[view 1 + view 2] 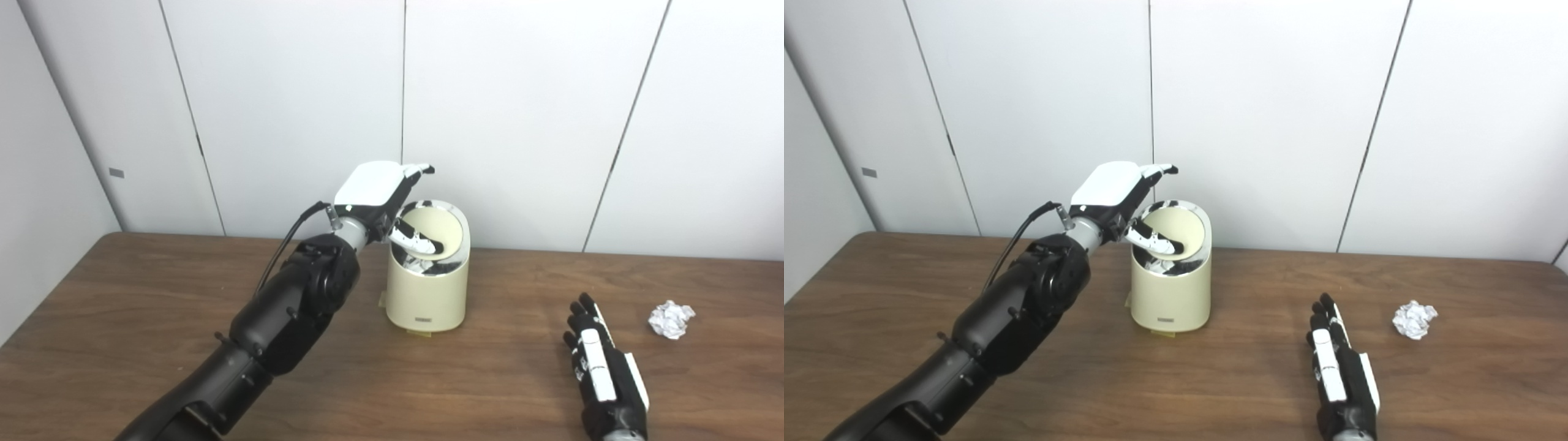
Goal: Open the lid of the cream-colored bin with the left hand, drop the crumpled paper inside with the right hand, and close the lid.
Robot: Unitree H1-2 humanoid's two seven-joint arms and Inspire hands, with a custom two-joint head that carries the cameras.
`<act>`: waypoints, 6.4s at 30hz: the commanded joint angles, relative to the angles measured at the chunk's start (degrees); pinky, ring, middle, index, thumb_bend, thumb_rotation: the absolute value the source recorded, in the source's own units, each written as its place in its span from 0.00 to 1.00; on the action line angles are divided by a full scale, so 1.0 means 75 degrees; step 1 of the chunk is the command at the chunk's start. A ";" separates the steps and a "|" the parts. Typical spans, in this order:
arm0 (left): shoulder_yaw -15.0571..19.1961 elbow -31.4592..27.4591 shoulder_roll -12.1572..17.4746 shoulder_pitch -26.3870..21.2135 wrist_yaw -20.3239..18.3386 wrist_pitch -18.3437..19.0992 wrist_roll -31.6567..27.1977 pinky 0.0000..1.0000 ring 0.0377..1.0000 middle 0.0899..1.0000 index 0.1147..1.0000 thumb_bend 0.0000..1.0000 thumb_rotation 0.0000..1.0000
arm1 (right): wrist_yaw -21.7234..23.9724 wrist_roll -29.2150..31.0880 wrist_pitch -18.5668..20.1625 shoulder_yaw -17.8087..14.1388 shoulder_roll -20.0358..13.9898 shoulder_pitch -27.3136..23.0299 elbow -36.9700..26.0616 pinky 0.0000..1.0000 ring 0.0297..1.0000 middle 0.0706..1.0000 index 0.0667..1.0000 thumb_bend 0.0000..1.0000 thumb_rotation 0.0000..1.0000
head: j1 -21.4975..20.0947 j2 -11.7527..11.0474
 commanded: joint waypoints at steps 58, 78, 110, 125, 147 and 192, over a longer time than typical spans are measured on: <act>0.4491 -0.3659 -0.1826 0.5218 0.0902 -0.0189 -0.6053 0.96 0.96 0.96 0.98 0.59 0.91 | -0.0089 -0.1101 0.1150 -0.0801 -0.2251 -0.1236 -0.1455 0.83 0.85 0.86 0.82 0.79 0.21 | -0.1687 0.0640; 0.4765 -0.3142 -0.1240 0.5115 0.0685 -0.0447 -0.6677 1.00 0.98 0.98 0.97 0.56 0.85 | -0.0146 -0.3876 0.2437 -0.0290 -0.3464 -0.1646 -0.1150 0.72 0.79 0.80 0.78 0.85 0.09 | -0.3300 0.0522; 0.4724 -0.3702 -0.1036 0.5054 0.0636 -0.0006 -0.6873 1.00 1.00 1.00 1.00 0.50 0.84 | 0.0566 -0.4655 0.1747 0.0728 -0.4807 -0.2886 0.1756 0.69 0.78 0.78 0.68 0.88 0.05 | -0.3251 0.0569; 0.4670 -0.3981 -0.0909 0.5006 0.0704 0.0206 -0.6750 1.00 0.98 0.97 0.97 0.54 0.87 | 0.1237 -0.5249 0.1659 0.1581 -0.5227 -0.3092 0.2047 0.69 0.74 0.73 0.66 0.89 0.12 | -0.3203 0.0688; 0.4670 -0.4506 -0.0826 0.5072 0.0557 0.0784 -0.6810 1.00 1.00 1.00 1.00 0.54 0.88 | 0.1086 -0.5165 0.1336 0.1525 -0.5082 -0.3132 0.2389 0.65 0.69 0.67 0.64 0.88 0.08 | -0.3144 0.0686; 0.4631 -0.4666 -0.1009 0.5172 0.0469 0.0500 -0.7180 1.00 0.99 0.99 0.95 0.35 0.85 | -0.0963 -0.6179 0.0557 0.1395 -0.4396 -0.2640 0.1255 0.49 0.37 0.49 0.46 0.51 0.00 | -0.2457 0.0585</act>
